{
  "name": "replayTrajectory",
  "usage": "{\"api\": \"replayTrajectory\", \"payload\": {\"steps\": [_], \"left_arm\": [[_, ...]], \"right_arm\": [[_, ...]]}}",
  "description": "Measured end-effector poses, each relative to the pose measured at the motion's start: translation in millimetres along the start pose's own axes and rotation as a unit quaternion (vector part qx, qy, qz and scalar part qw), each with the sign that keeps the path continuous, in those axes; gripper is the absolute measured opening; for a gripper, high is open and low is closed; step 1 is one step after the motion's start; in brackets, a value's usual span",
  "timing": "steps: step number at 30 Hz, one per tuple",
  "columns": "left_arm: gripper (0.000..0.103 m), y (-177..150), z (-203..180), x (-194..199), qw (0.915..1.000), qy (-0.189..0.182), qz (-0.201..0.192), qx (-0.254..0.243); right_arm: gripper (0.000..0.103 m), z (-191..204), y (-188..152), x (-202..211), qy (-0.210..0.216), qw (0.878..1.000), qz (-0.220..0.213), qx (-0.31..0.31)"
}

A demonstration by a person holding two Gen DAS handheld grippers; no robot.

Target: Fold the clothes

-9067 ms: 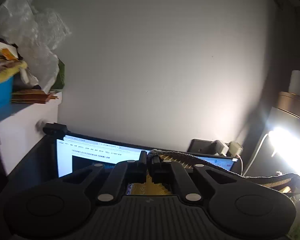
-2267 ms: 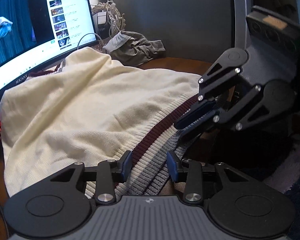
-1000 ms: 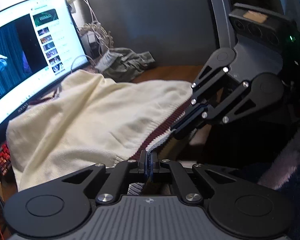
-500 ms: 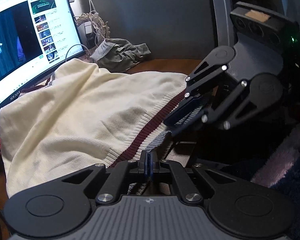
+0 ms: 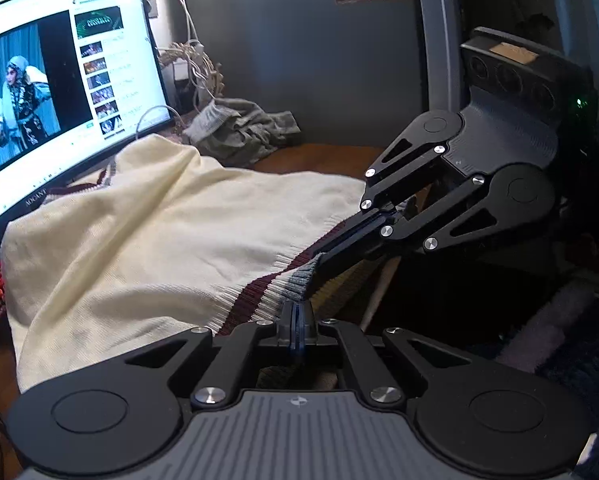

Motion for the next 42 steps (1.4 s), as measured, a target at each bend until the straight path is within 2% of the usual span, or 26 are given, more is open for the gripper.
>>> {"api": "replayTrajectory", "payload": {"steps": [4,7,9,11,13,18,19,21,24,26,29,32,34,36,37,39,42], "left_arm": [[0.008,-7.8,-8.1,-2.7,0.9993,0.013,0.018,-0.029],[0.010,-9.0,-6.0,-0.2,0.9992,0.019,0.016,-0.032],[0.018,-8.5,1.7,-1.3,0.9995,0.021,0.016,-0.017],[0.022,-6.9,11.4,-2.6,0.9997,0.019,0.014,0.006],[0.022,-5.2,21.7,-4.2,0.9993,0.018,0.013,0.030],[0.021,-2.8,44.6,-12.9,0.9954,0.037,0.016,0.087],[0.020,-3.9,48.6,-15.5,0.9943,0.037,0.018,0.098],[0.006,-8.6,54.7,-20.4,0.9916,0.025,0.027,0.124],[0.006,-18.4,59.8,-21.6,0.9882,0.010,0.040,0.147],[0.006,-24.7,62.5,-17.5,0.9868,0.004,0.040,0.157],[0.006,-34.4,66.6,-6.1,0.9835,-0.009,0.039,0.176],[0.006,-40.8,69.1,9.5,0.9817,-0.001,0.037,0.187],[0.007,-40.7,65.6,23.9,0.9855,0.025,0.030,0.165],[0.009,-37.2,56.9,36.5,0.9907,0.059,0.026,0.119],[0.012,-35.6,50.8,40.8,0.9929,0.072,0.026,0.090],[0.031,-34.6,39.9,44.8,0.9949,0.087,0.032,0.039],[0.032,-39.1,29.7,44.2,0.9929,0.107,0.050,-0.014]], "right_arm": [[0.000,2.4,-13.1,-14.1,0.006,0.999,0.040,0.005],[0.000,-1.1,-14.9,-17.6,0.014,0.999,0.048,-0.016],[0.002,-5.5,-15.2,-20.1,0.022,0.998,0.050,-0.037],[0.009,-9.7,-15.4,-21.1,0.038,0.996,0.050,-0.064],[0.013,-11.5,-16.2,-19.1,0.053,0.994,0.049,-0.086],[0.013,-15.4,-18.4,-0.3,0.072,0.989,0.029,-0.127],[0.013,-19.4,-18.5,3.4,0.068,0.988,0.022,-0.138],[0.013,-27.6,-19.0,10.4,0.058,0.986,0.008,-0.156],[0.013,-39.5,-25.3,10.7,-0.001,0.987,0.013,-0.162],[0.013,-46.1,-33.5,9.2,-0.024,0.985,0.026,-0.169],[0.011,-50.6,-42.7,13.1,-0.033,0.983,0.027,-0.177],[0.011,-54.3,-49.8,18.7,-0.034,0.981,0.019,-0.188],[0.011,-54.7,-51.1,19.4,-0.035,0.979,0.017,-0.198],[0.012,-53.0,-51.3,19.9,-0.038,0.980,0.016,-0.197],[0.012,-52.6,-51.4,19.5,-0.039,0.980,0.016,-0.197],[0.012,-53.6,-52.2,19.8,-0.038,0.978,0.014,-0.204],[0.012,-55.3,-53.1,19.1,-0.038,0.977,0.011,-0.211]]}}
Point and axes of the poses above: each gripper's, at about its wrist camera, not at the fingertips, and x roughly against the way its jaws point, z to its left, y to its top, the point moved 3 cm from there along -x, roughly the way its jaws point, and after that the axes turned 2 degrees about y, right-handed, at the moved point
